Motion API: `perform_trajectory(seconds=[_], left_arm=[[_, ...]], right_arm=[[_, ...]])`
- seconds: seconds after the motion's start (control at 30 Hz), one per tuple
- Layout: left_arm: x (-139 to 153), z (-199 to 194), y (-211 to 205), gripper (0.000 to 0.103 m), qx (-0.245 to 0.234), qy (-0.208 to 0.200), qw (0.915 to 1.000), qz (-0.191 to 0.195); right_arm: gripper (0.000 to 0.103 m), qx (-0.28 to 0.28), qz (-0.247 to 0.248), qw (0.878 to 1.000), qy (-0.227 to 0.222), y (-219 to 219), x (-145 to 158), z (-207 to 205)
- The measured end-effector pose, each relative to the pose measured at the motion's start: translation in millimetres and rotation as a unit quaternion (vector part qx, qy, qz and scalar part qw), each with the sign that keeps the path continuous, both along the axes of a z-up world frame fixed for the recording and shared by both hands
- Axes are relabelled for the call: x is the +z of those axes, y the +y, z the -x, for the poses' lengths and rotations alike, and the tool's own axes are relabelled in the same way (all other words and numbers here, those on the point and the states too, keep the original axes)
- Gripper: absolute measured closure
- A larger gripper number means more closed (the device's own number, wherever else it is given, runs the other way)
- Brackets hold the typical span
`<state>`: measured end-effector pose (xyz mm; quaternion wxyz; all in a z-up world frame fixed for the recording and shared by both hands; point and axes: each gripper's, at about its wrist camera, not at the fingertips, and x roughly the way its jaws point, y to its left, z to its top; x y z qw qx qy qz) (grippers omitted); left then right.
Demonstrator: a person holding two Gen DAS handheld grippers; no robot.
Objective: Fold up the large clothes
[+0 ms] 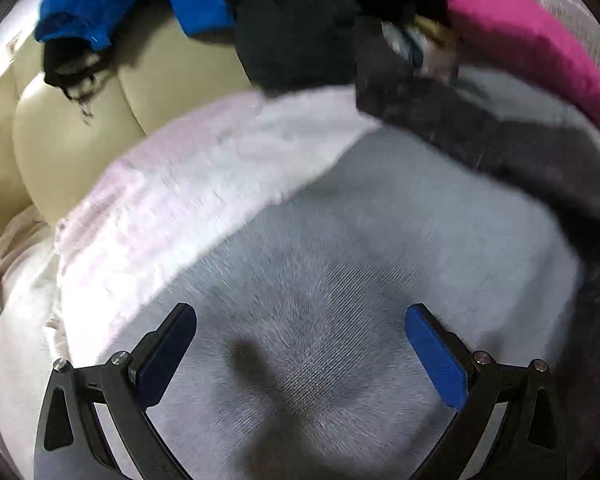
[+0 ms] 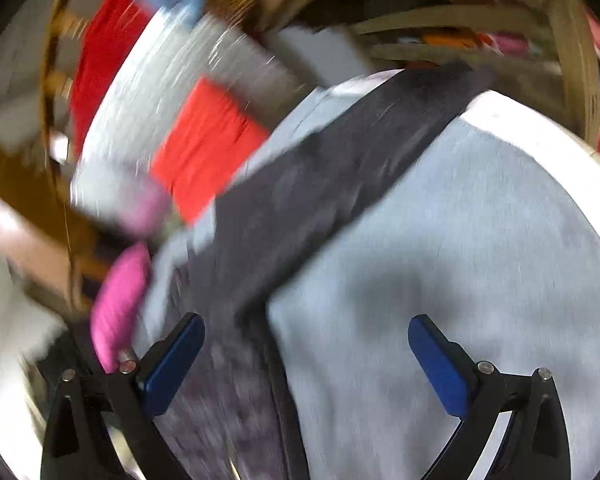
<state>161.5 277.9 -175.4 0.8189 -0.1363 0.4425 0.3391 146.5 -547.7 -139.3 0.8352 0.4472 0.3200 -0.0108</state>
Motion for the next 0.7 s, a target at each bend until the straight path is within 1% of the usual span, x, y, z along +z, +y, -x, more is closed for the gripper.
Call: perform_trajectory(seconds=[0.03,0.1,0.17,0.23,0.33,0.37,0.4,0.43,0.47,0.5,0.53,0.57,0.6,0.63,0.67,0.7], left_arm=[[-1.7,6.7,0.8,0.0,0.001,-0.032,0.9995,0.001],[-5.3,12.2,8.2,0.0,0.006,-0.051,0.9982,0.03],[-6.2,14.3,7.1,0.0,0.006,-0.056,0.998,0.03],[-6.7,15.7,5.7,0.0,0.006,-0.058,0.998,0.027],[-7.3,17.9,3.2,0.0,0.006,-0.062,0.9977,0.026],[-7.7,17.9,1.6,0.0,0.006,-0.062,0.9977,0.026],[-7.7,18.6,1.1,0.0,0.006,-0.063,0.9977,0.026],[-7.7,19.7,0.7,0.0,0.006,-0.065,0.9975,0.027],[-7.9,20.2,0.8,0.0,0.006,-0.067,0.9974,0.028],[-8.0,16.7,3.6,0.0,0.006,-0.067,0.9973,0.029],[-8.1,17.0,3.3,0.0,0.006,-0.068,0.9972,0.028],[-8.1,17.1,4.1,0.0,0.006,-0.069,0.9972,0.028],[-8.2,17.4,3.9,0.0,0.006,-0.069,0.9972,0.027],[-8.0,17.7,3.8,0.0,0.006,-0.069,0.9972,0.027],[-7.8,18.1,3.7,0.0,0.006,-0.07,0.9972,0.027],[-7.5,18.3,3.7,0.0,0.006,-0.07,0.9971,0.027]], right_arm=[[0.002,-0.018,-0.021,1.0,-0.006,-15.3,-4.5,-9.1],[0.007,-0.054,-0.054,0.997,-0.008,-42.3,-13.3,-28.9],[0.018,-0.083,-0.078,0.993,-0.002,-63.4,-23.2,-48.3],[0.023,-0.095,-0.092,0.991,0.01,-72.3,-32.2,-68.9],[0.023,-0.103,-0.094,0.99,0.032,-79.2,-41.2,-96.1],[0.025,-0.108,-0.09,0.989,0.036,-79.4,-42.9,-99.0],[0.03,-0.112,-0.083,0.989,0.039,-80.0,-41.9,-104.5],[0.054,-0.114,-0.07,0.99,0.049,-80.8,-39.1,-110.0],[0.086,-0.116,-0.046,0.99,0.072,-80.4,-33.2,-117.9],[0.086,-0.116,-0.025,0.989,0.087,-78.4,-25.6,-124.3],[0.088,-0.113,-0.001,0.99,0.088,-76.9,-16.0,-129.2],[0.089,-0.103,0.05,0.99,0.088,-66.2,4.9,-135.4],[0.089,-0.083,0.112,0.987,0.076,-46.5,32.6,-142.8],[0.09,-0.059,0.168,0.982,0.06,-20.5,60.4,-149.6],[0.09,-0.046,0.201,0.977,0.049,-2.5,76.6,-153.0],[0.09,-0.022,0.253,0.967,0.028,31.0,101.9,-157.6]])
